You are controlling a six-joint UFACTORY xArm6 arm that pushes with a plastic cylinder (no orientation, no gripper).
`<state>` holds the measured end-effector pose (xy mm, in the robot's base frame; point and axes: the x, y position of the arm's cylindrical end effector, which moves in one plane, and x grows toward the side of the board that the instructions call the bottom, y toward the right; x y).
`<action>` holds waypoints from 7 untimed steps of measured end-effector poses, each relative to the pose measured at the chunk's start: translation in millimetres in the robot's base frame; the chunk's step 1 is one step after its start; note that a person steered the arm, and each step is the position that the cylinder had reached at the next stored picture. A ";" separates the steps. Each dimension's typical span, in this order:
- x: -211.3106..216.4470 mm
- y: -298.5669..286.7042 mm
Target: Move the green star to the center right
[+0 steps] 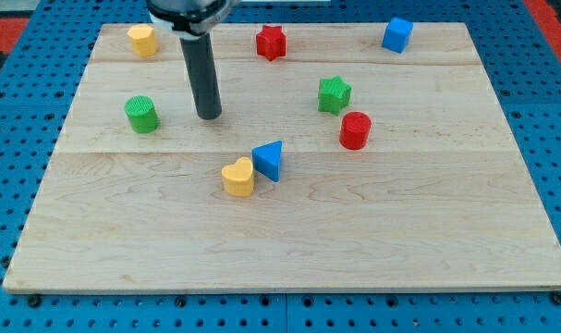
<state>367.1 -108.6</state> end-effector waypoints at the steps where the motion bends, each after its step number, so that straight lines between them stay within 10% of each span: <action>1: 3.6 -59.2; 4: -27.3 8.2; 7: -21.0 238.7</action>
<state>346.1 130.0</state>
